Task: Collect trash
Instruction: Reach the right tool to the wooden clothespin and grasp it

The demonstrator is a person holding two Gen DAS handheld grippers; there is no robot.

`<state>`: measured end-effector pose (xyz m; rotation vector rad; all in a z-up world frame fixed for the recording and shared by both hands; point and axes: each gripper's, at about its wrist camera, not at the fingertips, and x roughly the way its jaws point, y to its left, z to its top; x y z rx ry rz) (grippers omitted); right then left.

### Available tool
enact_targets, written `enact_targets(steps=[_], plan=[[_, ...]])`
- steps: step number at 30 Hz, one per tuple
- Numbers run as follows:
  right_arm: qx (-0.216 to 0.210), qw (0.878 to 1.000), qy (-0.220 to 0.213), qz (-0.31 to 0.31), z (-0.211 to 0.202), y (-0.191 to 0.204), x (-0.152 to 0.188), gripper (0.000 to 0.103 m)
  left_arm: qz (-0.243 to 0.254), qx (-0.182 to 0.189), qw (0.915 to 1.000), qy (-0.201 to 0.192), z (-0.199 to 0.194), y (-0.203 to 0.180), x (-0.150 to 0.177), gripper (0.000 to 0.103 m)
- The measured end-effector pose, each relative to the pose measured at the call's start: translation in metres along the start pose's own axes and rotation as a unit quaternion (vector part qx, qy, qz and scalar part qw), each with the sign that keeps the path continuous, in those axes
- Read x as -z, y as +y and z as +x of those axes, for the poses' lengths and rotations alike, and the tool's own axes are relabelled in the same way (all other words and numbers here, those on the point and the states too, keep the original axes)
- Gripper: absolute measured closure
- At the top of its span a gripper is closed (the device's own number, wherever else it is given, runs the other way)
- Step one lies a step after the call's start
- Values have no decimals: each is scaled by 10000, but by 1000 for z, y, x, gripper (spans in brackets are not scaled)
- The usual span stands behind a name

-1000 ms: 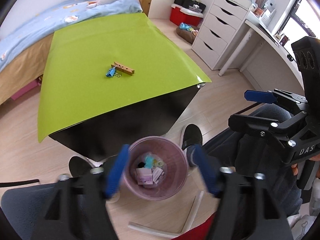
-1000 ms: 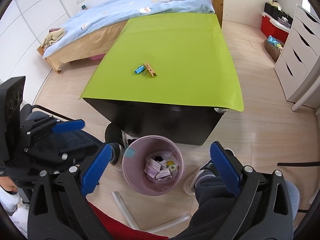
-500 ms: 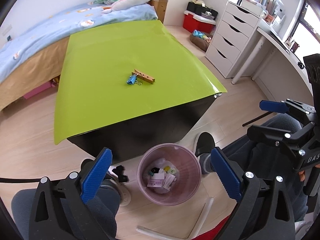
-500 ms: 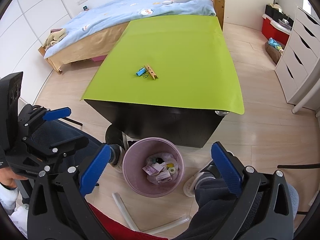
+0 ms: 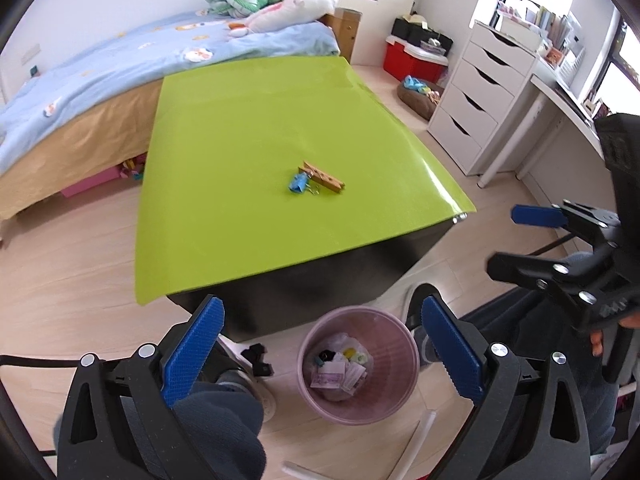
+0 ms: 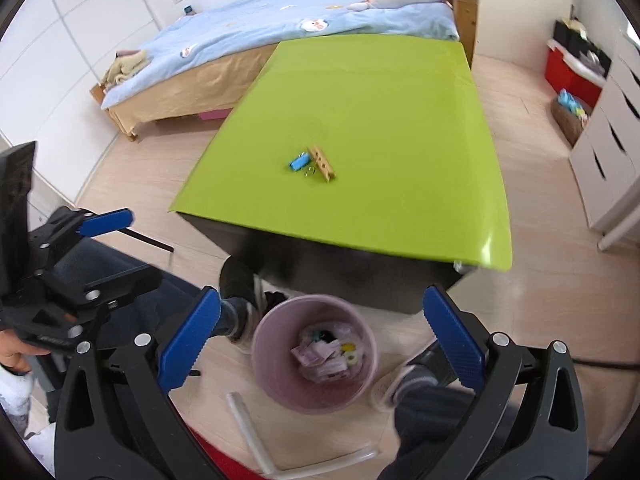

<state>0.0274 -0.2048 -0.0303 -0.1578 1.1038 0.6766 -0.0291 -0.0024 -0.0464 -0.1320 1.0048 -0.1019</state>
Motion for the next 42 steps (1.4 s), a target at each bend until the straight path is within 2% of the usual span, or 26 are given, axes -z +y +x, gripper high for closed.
enact_targets(steps=[9,15,18,20,22,29,31,33,37,42], plan=[[71,9950,243,-961,52,13,-69,4,-120,34,9997,-192,-5,9,-12,8],[34,9880,679,-1383,101,14,-100,6,-249,13,9994,-253,-6,16,-14,8],[59,9839,898,-1547,122,14,-109,22,-301,0,9992,-251,-6,19,-15,8],[71,9814,1039,-1615,135,13,-114,28,-327,-21,9992,-245,-6,21,-14,8],[57,9785,1154,-1709,144,14,-117,39,-362,-29,9991,-230,-5,24,-14,8],[24,9717,1415,-1889,165,16,-123,58,-420,-50,9989,-192,-2,28,-14,8],[5,9710,1476,-1881,169,14,-124,67,-426,-49,9989,-181,-1,29,-15,8],[-44,9706,1517,-1867,172,14,-124,70,-422,-35,9990,-168,-1,29,-15,8],[-49,9701,1552,-1866,176,14,-123,89,-409,-25,9991,-146,1,27,-15,8],[-1,9732,1501,-1743,173,9,-122,92,-384,2,9992,-127,3,26,-16,8]])
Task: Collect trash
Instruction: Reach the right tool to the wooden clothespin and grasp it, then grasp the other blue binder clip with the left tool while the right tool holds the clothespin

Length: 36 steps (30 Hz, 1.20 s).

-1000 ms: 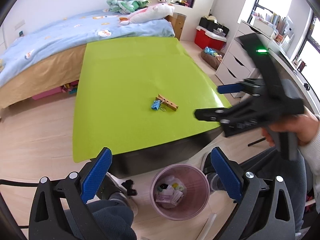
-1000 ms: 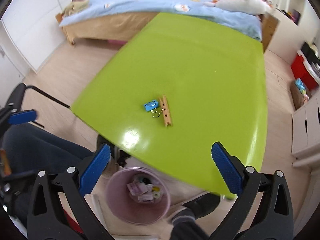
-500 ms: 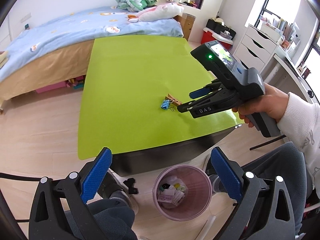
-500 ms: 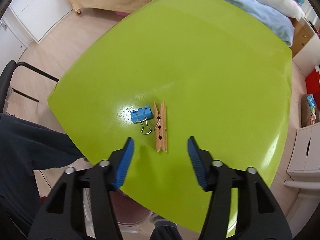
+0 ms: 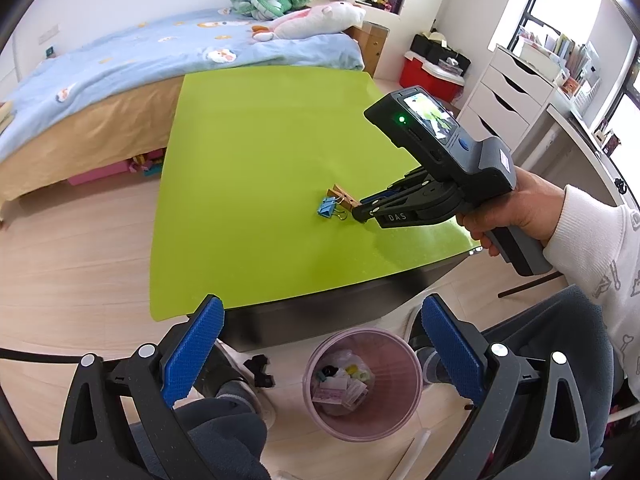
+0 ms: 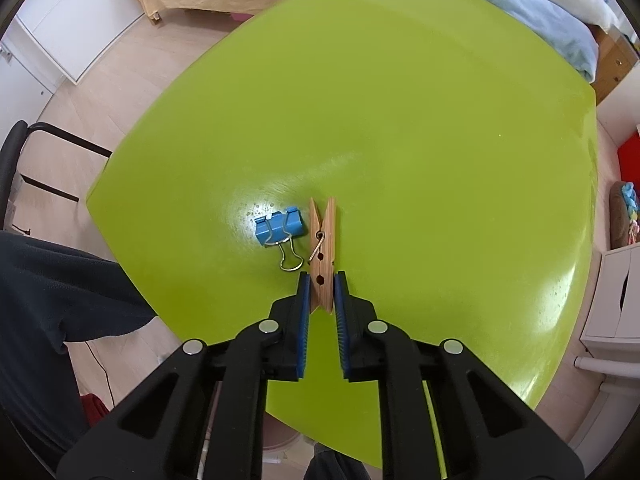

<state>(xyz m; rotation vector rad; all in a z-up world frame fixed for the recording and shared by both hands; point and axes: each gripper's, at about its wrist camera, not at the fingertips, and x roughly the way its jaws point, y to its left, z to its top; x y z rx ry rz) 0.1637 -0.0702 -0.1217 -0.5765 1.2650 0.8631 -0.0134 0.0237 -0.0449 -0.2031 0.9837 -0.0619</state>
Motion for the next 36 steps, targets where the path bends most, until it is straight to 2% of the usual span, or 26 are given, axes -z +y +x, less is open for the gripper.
enact_targets(steps=[11,21,31,36], plan=[[-16,9973,-455,580,-36,-10,18,92,246,48,9997,7,9,-8,-15,8],[47,9881,-876,1264,-78,-24,62,92,680,114,9975,137,38,-18,-47,8],[3,9792,-1104,1704,-102,-21,108,92,1145,35,9916,603,93,-24,-74,8],[-1,9777,-1109,1780,-103,-16,116,92,1188,-72,9887,916,126,-21,-83,8]])
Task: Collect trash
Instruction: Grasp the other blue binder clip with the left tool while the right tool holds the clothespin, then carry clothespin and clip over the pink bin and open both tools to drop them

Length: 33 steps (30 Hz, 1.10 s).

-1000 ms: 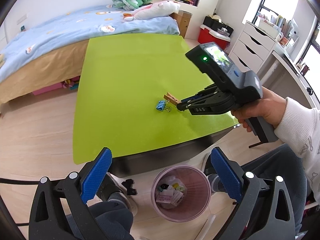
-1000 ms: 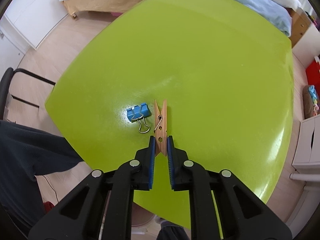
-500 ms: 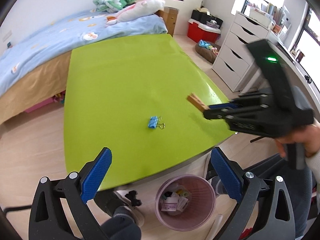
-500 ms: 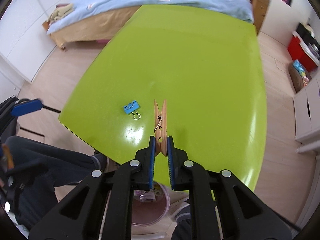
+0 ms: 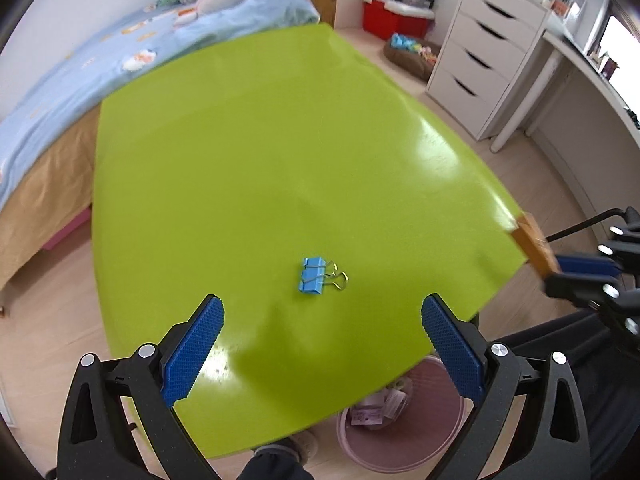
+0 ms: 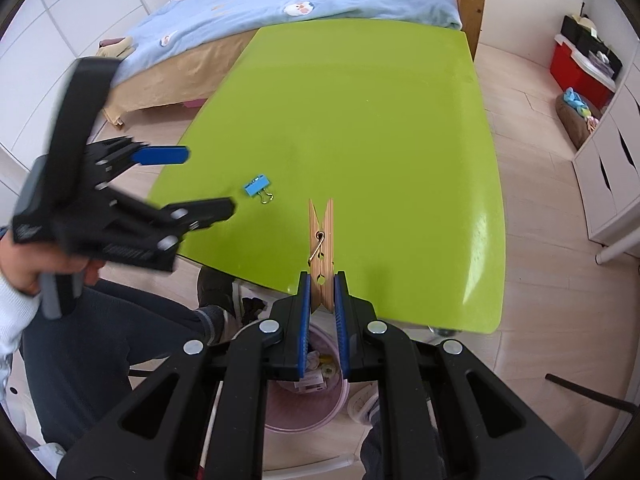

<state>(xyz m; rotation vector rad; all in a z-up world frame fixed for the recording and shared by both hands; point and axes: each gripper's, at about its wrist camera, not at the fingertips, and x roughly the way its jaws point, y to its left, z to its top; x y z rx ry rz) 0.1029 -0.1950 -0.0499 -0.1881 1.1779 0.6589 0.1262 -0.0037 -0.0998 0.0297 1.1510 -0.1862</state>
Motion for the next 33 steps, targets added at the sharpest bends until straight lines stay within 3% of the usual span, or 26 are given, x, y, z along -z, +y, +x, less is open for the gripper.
enact_targets(steps=[3,7,8,10,13,14,22,33], plan=[[13,10000,-6,51,-3,-3,3,92,-24,-43,9999,132,14,3,-5,9],[19,9999,-7,102,-4,-6,6,92,-59,-61,9995,299,27,4,-11,40],[16,9999,-7,113,-3,-7,6,92,-68,-60,9995,313,29,4,-12,51],[10,9999,-9,123,-2,-7,4,92,-95,-66,9993,362,33,4,-13,62],[0,9999,-13,130,-1,-8,5,92,-144,-29,9991,398,36,4,-13,90],[-3,9999,-13,131,-1,-8,5,92,-142,-77,9991,385,35,4,-13,93],[11,9999,-39,125,2,-8,6,92,-193,-31,9994,277,25,8,-12,102],[24,9998,-171,-19,-11,2,14,92,-166,178,9995,-212,-39,-17,17,102]])
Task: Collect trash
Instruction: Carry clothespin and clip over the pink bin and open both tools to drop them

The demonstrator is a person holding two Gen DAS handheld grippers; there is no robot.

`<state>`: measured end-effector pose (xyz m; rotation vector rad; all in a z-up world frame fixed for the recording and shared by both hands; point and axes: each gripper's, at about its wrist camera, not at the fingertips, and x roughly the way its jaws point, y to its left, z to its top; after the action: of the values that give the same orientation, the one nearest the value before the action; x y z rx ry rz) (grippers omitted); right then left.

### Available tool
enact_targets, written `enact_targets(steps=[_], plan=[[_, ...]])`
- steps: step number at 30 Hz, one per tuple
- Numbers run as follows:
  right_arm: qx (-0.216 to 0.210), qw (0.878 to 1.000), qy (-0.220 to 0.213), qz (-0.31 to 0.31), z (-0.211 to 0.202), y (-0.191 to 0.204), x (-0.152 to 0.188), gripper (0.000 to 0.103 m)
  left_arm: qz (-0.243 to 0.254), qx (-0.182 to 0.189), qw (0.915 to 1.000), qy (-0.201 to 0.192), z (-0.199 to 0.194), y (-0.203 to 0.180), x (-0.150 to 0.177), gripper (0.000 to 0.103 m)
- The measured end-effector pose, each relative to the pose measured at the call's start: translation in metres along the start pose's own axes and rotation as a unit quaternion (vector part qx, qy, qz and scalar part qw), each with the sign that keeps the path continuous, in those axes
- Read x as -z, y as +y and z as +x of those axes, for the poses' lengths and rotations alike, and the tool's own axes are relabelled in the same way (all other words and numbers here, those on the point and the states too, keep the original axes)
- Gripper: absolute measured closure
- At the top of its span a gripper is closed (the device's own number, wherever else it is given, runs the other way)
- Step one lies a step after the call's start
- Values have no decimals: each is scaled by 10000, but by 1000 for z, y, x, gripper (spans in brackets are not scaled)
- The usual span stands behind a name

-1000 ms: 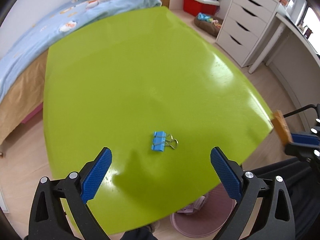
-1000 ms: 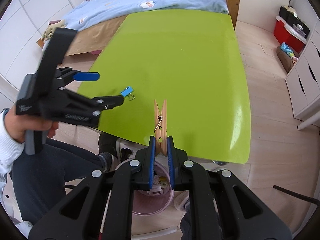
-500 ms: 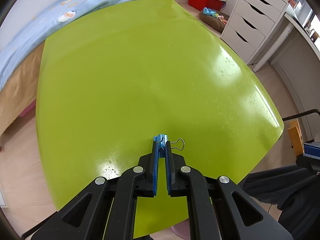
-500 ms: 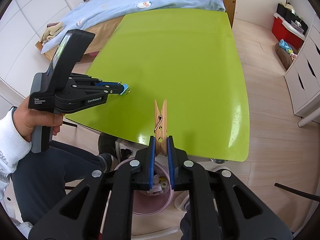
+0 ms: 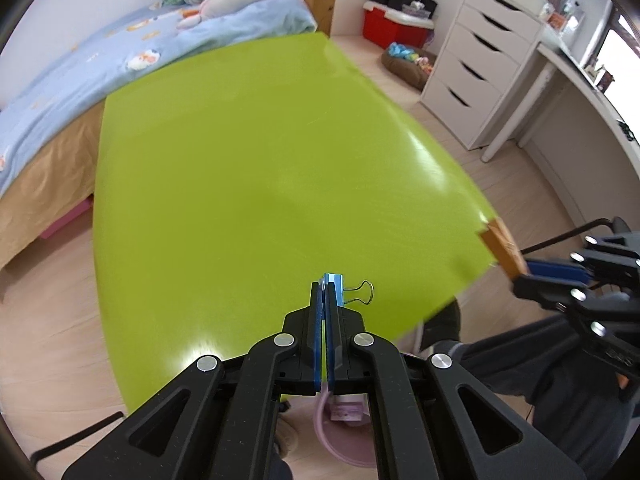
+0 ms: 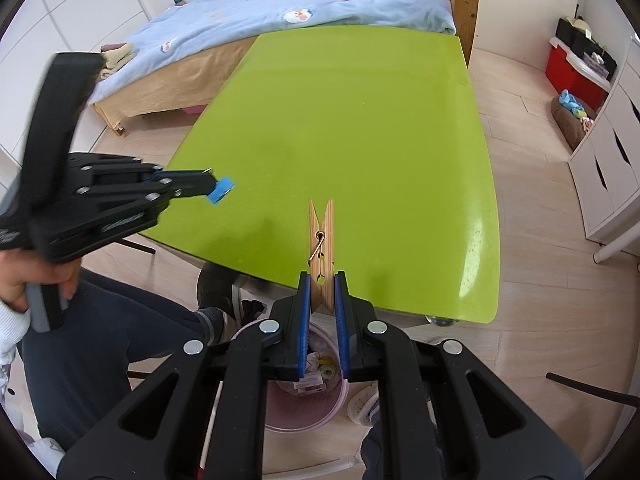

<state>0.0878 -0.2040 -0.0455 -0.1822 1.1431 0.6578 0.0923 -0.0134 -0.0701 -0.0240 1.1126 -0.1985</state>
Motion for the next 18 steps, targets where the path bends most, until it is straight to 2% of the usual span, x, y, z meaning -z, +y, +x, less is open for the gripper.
enact_targets(steps=[8,18], plan=[[10,9999,-78,-141,-19,17,29,92,99,137,9996,-220,-39,-32,46,102],[-234,9994,34,-250,-37,43,84,92,-41,301,9992,-267,-58,-47,99,102]])
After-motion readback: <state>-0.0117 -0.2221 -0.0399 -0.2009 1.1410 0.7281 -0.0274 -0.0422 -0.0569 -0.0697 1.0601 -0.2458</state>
